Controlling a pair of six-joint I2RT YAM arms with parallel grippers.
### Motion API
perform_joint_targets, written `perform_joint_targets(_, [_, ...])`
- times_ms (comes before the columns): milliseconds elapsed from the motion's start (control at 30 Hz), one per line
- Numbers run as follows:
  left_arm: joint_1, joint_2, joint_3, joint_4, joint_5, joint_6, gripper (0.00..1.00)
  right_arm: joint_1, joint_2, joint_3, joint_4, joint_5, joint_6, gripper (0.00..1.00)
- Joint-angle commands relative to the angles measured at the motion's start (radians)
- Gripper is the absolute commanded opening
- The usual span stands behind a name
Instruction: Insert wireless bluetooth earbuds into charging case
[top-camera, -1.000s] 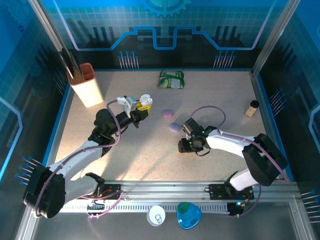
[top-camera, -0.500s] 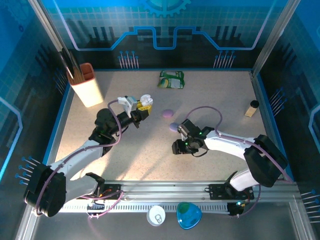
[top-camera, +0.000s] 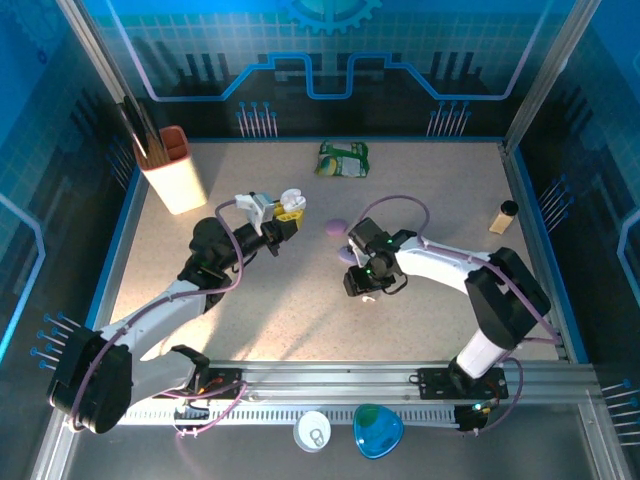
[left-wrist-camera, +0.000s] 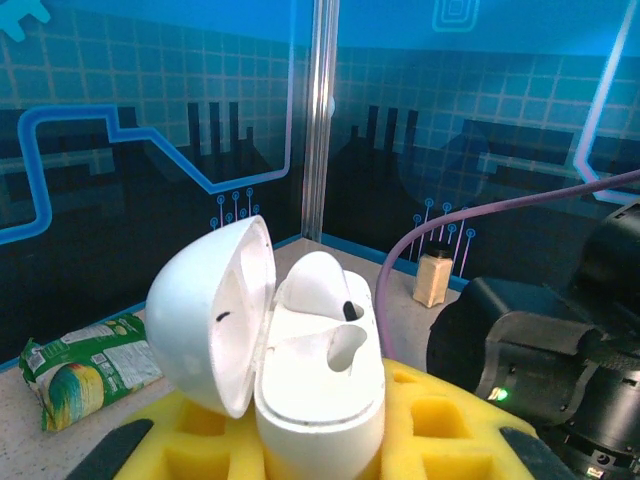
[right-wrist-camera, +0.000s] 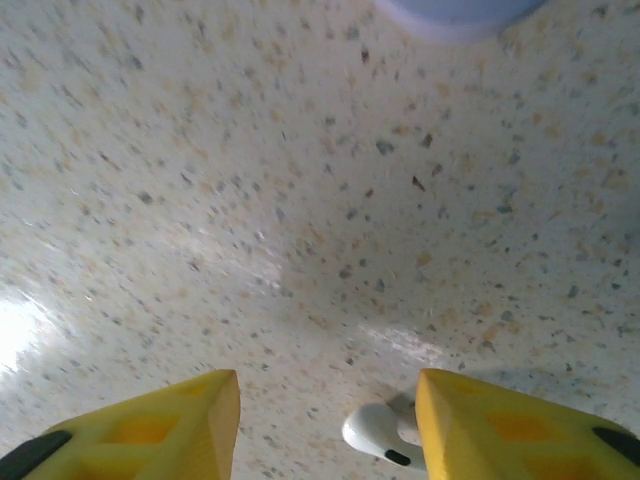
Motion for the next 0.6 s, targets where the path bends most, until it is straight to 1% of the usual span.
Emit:
perform_joint_targets(0, [-0.006,-0.016,-0.019,0.032,-0.007,0.022,0.0,0.0,0.047,0.057,-0.122,-0.016,-0.093,0.49])
perform_joint_targets(200, [-0.006,-0.007,-0.016,0.03,-0.01,0.037,0.0,0.025,0.108,0.131,-0.212,0.01,-0.135,0.45])
perform_joint_targets(300, [-0.006,-0.007,-0.016,0.029,-0.01,0.044,0.0,0.049,0.143,0.18,-0.27,0.061,-0.154,0.43])
perform_joint_targets(567, [-0.005,-0.022,-0.019,0.008,-0.013,0.062,0.0,0.116,0.253,0.327,-0.441,0.187,-0.229,0.43])
